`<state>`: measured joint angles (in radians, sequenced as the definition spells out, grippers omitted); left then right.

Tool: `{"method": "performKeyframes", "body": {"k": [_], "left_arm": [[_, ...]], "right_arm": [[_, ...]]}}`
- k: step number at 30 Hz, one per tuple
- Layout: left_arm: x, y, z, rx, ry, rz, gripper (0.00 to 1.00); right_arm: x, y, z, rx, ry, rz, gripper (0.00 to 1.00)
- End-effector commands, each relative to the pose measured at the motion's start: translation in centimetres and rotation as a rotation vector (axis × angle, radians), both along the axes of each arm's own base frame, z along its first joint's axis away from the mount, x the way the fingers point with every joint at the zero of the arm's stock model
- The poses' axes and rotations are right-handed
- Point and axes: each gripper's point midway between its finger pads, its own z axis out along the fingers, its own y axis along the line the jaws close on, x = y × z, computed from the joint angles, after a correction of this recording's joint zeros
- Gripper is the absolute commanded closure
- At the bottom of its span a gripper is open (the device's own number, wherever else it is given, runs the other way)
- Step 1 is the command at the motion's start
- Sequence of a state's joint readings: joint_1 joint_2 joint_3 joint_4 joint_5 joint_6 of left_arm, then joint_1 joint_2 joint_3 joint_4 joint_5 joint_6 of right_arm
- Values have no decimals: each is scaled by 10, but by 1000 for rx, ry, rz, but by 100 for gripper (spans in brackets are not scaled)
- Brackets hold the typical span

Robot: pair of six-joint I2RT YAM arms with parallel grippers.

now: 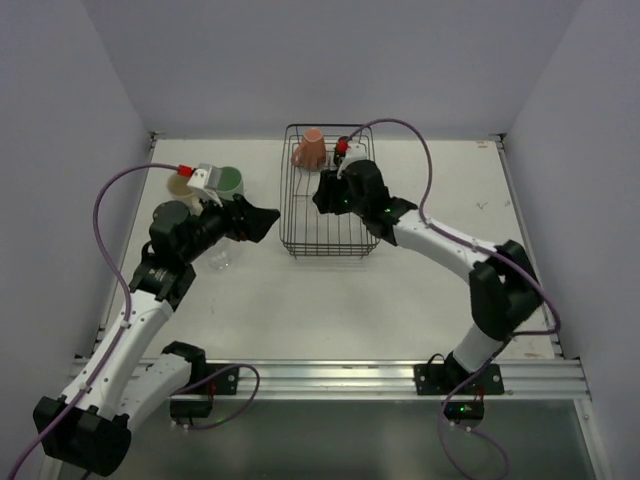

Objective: Unload the cups from the dish rack

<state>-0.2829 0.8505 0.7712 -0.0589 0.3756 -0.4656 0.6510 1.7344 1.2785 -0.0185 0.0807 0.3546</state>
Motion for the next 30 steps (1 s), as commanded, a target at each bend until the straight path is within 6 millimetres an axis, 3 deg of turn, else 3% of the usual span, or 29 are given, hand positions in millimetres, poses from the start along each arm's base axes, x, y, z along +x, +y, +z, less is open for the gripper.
{"method": "performKeyframes", "body": {"k": [1,2,7,14,20,26,30], "left_arm": [[-6,-25,34,-186,-35,-106,5],[-2,-32,30,-209,-31,-126,5],[-8,-71,26,-310,55,-260,6],[5,-97,37,-381,36,-275,8],[7,-118,38,-412,34,-306,17],[13,-124,36,-413,34,-293,24],[13,-130,41,-439,23,-319,39]], "right_arm": [[-24,-1,123,347,-227,59,65],[-32,-9,111,382,-193,52,66],[-67,-25,140,538,-214,128,67],[-99,-38,156,696,-160,258,68],[-107,-39,152,744,-127,305,69],[-111,-38,149,781,-95,331,70],[-114,-34,149,810,-76,364,71]]}}
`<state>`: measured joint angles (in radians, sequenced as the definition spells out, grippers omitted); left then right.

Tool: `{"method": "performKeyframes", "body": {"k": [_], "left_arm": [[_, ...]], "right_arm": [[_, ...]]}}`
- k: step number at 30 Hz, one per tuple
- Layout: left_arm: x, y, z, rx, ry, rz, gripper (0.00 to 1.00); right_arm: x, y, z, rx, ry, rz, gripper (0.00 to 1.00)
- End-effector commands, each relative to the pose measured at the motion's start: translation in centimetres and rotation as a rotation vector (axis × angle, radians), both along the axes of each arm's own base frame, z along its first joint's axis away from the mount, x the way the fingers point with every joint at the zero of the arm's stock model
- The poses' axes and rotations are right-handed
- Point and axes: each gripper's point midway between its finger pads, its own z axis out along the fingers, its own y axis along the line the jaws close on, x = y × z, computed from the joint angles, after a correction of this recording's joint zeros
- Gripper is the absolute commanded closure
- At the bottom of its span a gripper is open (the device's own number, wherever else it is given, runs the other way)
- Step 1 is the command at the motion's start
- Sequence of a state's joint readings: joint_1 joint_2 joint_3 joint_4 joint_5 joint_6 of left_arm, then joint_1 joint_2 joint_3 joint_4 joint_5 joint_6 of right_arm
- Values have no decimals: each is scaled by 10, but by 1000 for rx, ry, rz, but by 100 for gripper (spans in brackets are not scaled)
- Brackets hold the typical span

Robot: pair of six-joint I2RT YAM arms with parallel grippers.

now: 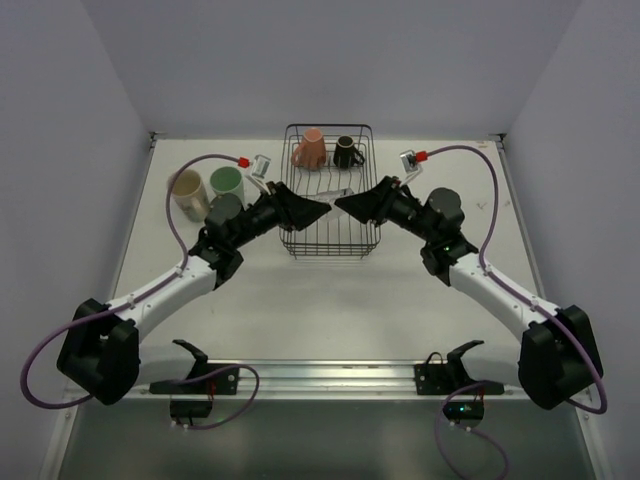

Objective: Unload the cups from the dish rack

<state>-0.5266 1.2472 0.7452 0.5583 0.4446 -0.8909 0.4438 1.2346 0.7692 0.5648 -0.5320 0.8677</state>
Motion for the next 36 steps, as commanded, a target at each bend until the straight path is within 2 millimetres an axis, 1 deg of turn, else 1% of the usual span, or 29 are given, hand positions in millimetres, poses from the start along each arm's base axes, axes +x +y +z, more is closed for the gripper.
{"method": "performKeyframes", "body": {"k": [1,3,5,8,9,11,12,14,15,16,17,19,20,21,22,26,28,29,30,31,32,33,34,35,36], "left_arm": [[3,-6,44,-98,-116,-6,42],[2,-7,46,-113,-119,-11,49],[1,-6,51,-129,-136,-6,53],[0,-6,59,-161,-149,-7,71],[-1,-7,60,-168,-149,-9,83],[-1,-7,62,-174,-149,-8,93],[-2,-7,62,-176,-148,-10,100],[-3,-7,64,-179,-152,-6,100],[-3,-6,64,-182,-151,-4,100],[-5,-5,67,-185,-159,-3,100],[-5,-5,68,-184,-167,-2,100],[-7,-3,71,-185,-175,2,100],[-7,-2,70,-179,-178,9,100],[-6,-1,70,-169,-174,17,100],[-6,-1,69,-164,-172,21,100],[-3,2,70,-143,-180,44,100],[0,4,67,-118,-163,68,100],[3,6,66,-87,-177,88,100],[8,8,63,-37,-150,111,100],[13,13,66,-8,-151,149,100],[18,17,65,55,-171,180,100],[21,22,63,123,-133,203,100],[22,29,66,160,-134,232,100],[29,41,62,242,-145,297,100],[25,54,53,339,-84,324,100]], "right_arm": [[-9,4,19,67,-44,62,71],[-8,4,16,64,-36,64,71],[-8,6,13,65,-25,69,71],[-8,7,13,87,-13,82,71],[-8,9,10,90,-2,89,71],[-7,10,8,104,14,93,70],[-6,11,6,109,22,97,64],[-7,12,5,129,42,111,55],[-5,13,2,133,55,109,44],[-5,13,0,141,74,111,38],[-6,13,2,151,66,116,28],[-6,12,0,156,77,114,17],[-6,12,1,157,74,109,7],[-6,11,1,157,74,106,2],[-8,10,4,161,68,107,1],[-9,5,10,168,54,101,1],[-10,1,11,169,48,97,1],[-13,-1,16,173,34,100,1],[-14,-5,15,171,34,92,1],[-15,-7,16,172,28,89,1],[-19,-11,21,175,8,83,1],[-20,-15,16,171,15,75,1],[-22,-17,16,171,16,73,1],[-22,-19,10,163,38,70,1],[-25,-21,8,141,27,65,1]]}}
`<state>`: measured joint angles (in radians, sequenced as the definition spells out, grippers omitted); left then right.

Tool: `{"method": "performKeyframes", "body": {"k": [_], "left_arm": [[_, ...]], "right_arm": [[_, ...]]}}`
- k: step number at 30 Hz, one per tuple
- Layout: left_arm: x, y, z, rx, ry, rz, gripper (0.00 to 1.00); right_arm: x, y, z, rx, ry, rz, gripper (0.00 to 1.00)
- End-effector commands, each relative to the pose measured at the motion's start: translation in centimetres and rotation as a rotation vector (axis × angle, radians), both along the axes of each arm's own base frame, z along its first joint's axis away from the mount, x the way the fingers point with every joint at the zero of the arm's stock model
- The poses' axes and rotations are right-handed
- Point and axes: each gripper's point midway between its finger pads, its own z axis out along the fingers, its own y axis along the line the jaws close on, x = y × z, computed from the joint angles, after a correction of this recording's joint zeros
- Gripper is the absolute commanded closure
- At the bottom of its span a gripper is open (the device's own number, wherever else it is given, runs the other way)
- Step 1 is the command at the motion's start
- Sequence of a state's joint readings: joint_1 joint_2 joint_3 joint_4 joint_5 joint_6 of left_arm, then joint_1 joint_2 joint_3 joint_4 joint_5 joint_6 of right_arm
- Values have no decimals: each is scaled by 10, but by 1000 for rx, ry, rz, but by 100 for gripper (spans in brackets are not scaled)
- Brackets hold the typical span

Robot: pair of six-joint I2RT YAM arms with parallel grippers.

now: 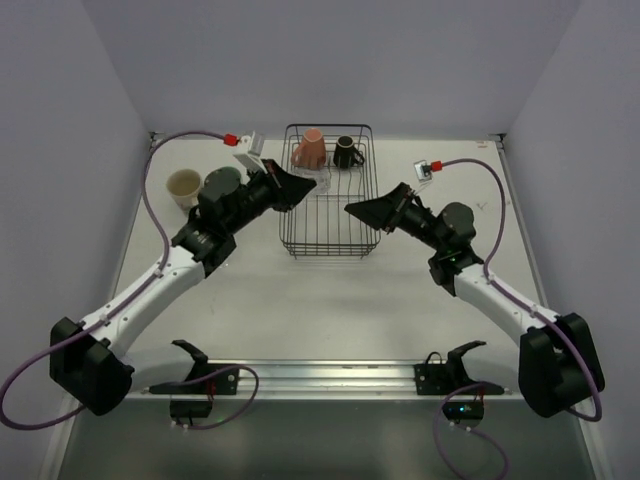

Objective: Unload the cups from the dish rack

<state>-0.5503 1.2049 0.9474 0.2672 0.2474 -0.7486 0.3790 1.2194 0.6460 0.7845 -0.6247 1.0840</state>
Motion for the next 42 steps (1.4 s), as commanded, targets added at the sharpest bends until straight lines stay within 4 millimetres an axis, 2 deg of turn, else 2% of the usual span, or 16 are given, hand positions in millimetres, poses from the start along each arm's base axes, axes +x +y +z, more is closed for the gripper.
{"method": "performKeyframes", "body": {"k": [1,2,3,4,5,6,11,15,17,18,23,28,38,42], "left_arm": [[1,49,8,273,5,188,100],[5,67,3,353,12,264,100],[-3,83,-16,445,84,290,100],[-2,97,-15,503,88,340,100],[-5,108,-23,549,123,360,100],[-15,121,-42,628,197,367,100],[-27,178,-87,782,342,505,100],[-25,204,-118,812,441,512,100],[-23,216,-127,853,467,545,100],[-24,217,-135,871,493,540,100],[-15,227,-143,902,515,565,100],[-3,233,-159,943,546,570,100],[-6,236,-195,1000,632,521,100],[2,237,-204,1017,652,514,100]], "right_arm": [[-12,-7,4,-29,-45,5,1],[-12,-8,-10,-70,5,-2,1],[-10,-12,-11,-100,-20,-36,1],[-9,-15,-23,-137,20,-54,1],[-8,-17,-25,-155,18,-70,1],[-7,-22,-23,-174,-9,-102,1],[-8,-30,-23,-221,-32,-151,1],[-10,-32,-30,-242,-28,-154,1],[-10,-34,-34,-252,-21,-159,1],[-10,-34,-34,-256,-22,-160,1],[-13,-35,-34,-261,-27,-158,1],[-13,-35,-35,-265,-30,-155,1],[-12,-33,-37,-268,-22,-149,1],[-12,-33,-38,-270,-19,-147,1]]}}
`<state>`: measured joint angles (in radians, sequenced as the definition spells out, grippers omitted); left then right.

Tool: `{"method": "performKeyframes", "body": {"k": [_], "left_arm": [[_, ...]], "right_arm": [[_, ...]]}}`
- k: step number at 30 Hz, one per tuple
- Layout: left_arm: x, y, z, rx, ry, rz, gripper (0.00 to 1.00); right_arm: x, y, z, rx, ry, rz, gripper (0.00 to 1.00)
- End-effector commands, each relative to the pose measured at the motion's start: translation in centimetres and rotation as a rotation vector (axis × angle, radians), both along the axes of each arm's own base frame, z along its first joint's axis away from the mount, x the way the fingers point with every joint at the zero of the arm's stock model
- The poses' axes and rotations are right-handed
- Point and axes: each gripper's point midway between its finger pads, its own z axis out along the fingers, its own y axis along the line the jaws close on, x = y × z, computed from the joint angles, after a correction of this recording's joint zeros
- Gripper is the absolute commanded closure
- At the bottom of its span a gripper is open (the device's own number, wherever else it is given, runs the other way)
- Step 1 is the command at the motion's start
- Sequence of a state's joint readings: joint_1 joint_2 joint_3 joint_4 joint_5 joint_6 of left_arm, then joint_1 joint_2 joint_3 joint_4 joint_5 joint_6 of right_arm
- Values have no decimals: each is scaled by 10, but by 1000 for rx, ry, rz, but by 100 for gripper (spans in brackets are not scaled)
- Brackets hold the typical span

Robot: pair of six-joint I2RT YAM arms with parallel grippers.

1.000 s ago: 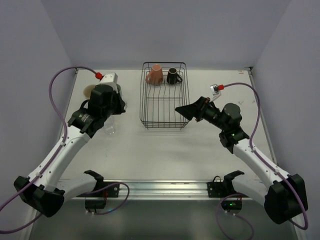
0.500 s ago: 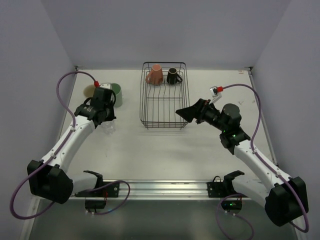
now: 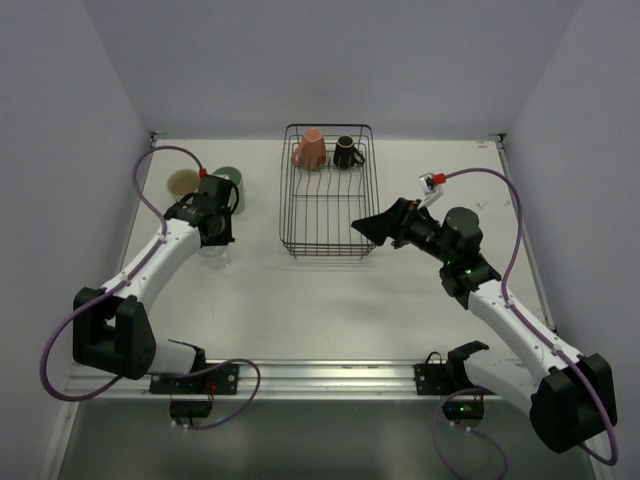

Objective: Unload the cups from the dish rack

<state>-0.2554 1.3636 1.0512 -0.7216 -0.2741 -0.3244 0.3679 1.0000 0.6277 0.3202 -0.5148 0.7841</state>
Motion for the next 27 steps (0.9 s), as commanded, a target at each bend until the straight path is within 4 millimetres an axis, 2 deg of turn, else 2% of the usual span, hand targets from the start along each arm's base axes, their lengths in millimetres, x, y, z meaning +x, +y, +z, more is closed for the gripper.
{"method": "performKeyframes", "body": {"k": [1,4,9,10,12,16,18,19,21,22,23,25,26,27], "left_arm": [[13,3,-1,14,-18,-11,98],[16,3,-5,16,-9,-12,84],[17,6,-8,33,-9,-2,70],[17,7,-8,36,-9,1,64],[17,8,-5,37,-17,3,57],[19,10,10,39,-62,18,35],[22,9,29,25,-113,21,29],[23,9,36,18,-135,26,23],[25,6,63,-13,-210,26,17],[27,4,73,-31,-242,21,14],[26,4,90,-46,-294,20,14],[27,-2,117,-93,-378,1,12],[25,-4,138,-123,-454,-6,11],[24,-7,149,-145,-494,-16,11]], "right_arm": [[2,-2,1,-7,-22,-12,1],[3,-1,-2,-11,-15,-12,1],[5,-3,-3,-19,-17,-24,1],[6,-3,-3,-20,-15,-28,1],[7,-3,-4,-24,-13,-29,1],[10,1,-9,-44,-2,-20,1],[14,4,-7,-73,-23,-31,1],[16,4,-13,-96,-4,-36,1],[25,5,-6,-121,-33,-69,1],[29,6,-12,-140,-15,-77,1],[37,5,-4,-154,-38,-101,2],[49,3,-10,-199,-21,-138,3],[65,1,-8,-245,-38,-184,6],[74,0,-10,-277,-38,-209,7]]}}
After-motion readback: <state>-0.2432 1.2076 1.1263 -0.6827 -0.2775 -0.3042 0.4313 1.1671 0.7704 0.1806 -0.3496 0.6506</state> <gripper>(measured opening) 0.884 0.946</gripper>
